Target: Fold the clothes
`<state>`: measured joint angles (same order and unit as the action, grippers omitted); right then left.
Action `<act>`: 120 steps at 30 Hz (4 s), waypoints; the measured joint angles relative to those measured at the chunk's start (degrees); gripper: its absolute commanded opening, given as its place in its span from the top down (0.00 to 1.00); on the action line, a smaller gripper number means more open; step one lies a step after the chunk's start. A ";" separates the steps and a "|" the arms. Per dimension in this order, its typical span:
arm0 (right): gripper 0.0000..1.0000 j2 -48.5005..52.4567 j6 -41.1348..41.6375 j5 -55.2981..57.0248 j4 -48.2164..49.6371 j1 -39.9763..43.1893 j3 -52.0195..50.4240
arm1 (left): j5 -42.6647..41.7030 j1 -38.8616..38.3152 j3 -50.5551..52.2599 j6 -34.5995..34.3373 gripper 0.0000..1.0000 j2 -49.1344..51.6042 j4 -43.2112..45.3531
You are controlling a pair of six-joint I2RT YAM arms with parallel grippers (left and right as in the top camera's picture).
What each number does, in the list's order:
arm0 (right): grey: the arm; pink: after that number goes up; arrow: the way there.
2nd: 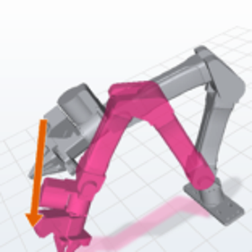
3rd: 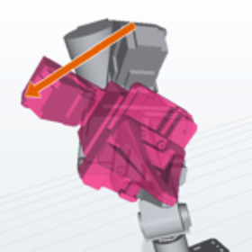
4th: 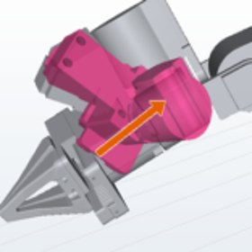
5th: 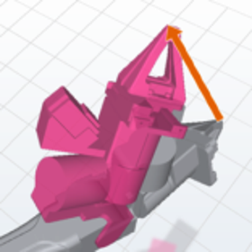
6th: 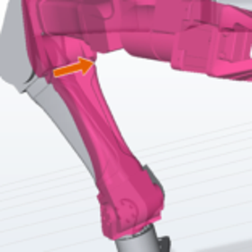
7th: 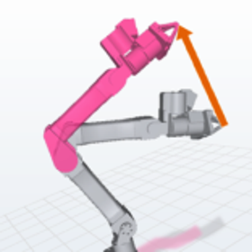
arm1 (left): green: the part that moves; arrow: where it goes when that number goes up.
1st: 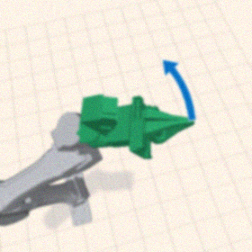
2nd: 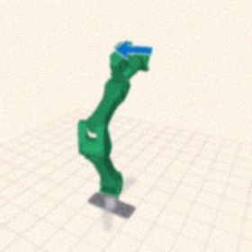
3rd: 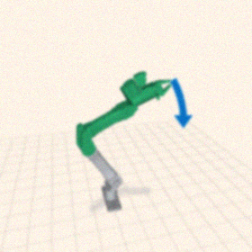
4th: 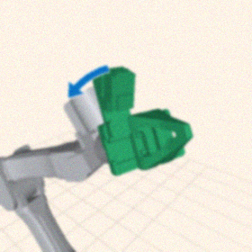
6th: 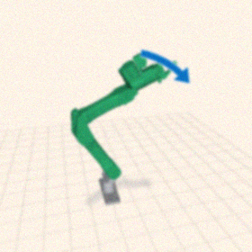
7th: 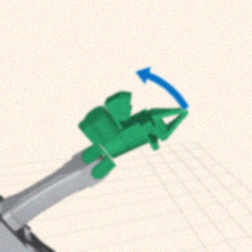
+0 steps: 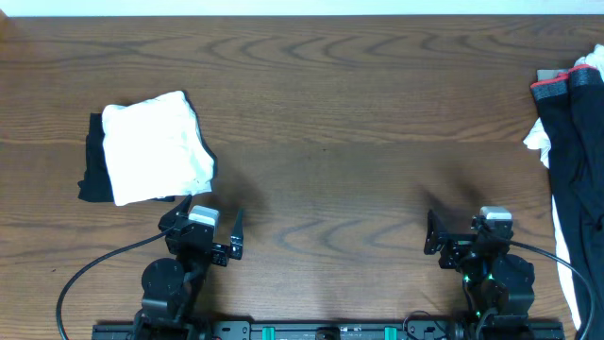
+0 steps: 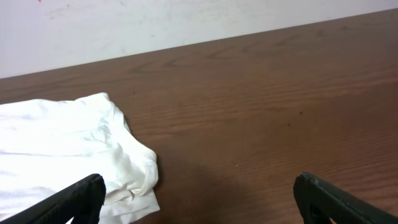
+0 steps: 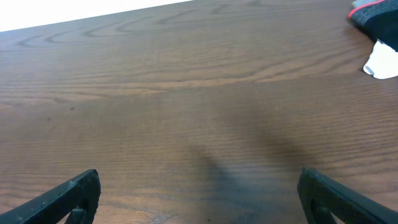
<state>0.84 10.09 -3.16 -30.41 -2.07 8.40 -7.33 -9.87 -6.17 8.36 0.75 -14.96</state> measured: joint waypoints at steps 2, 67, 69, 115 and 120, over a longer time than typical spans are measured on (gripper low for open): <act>0.01 0.00 0.00 0.00 0.00 0.02 0.00 | 0.00 0.00 0.00 0.00 0.02 0.00 0.00; 0.01 72.30 -3.87 -14.29 -29.00 0.17 67.84 | -7.89 0.00 -62.16 -12.44 0.02 62.58 -34.86; 0.02 77.18 -5.20 -13.75 -31.67 1.18 73.99 | -9.31 0.00 -62.58 -12.44 0.02 62.29 -34.95; 0.86 135.16 -3.48 -0.28 2.45 34.62 103.21 | -11.82 0.00 -62.93 -11.58 0.02 59.36 -42.71; 0.99 135.12 -3.34 -1.92 1.40 34.62 103.30 | -12.04 0.00 -62.93 -11.58 0.02 59.36 -42.71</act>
<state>135.96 6.74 -5.08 -29.02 32.56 111.70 -19.38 -9.87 -69.10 -3.22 60.12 -57.67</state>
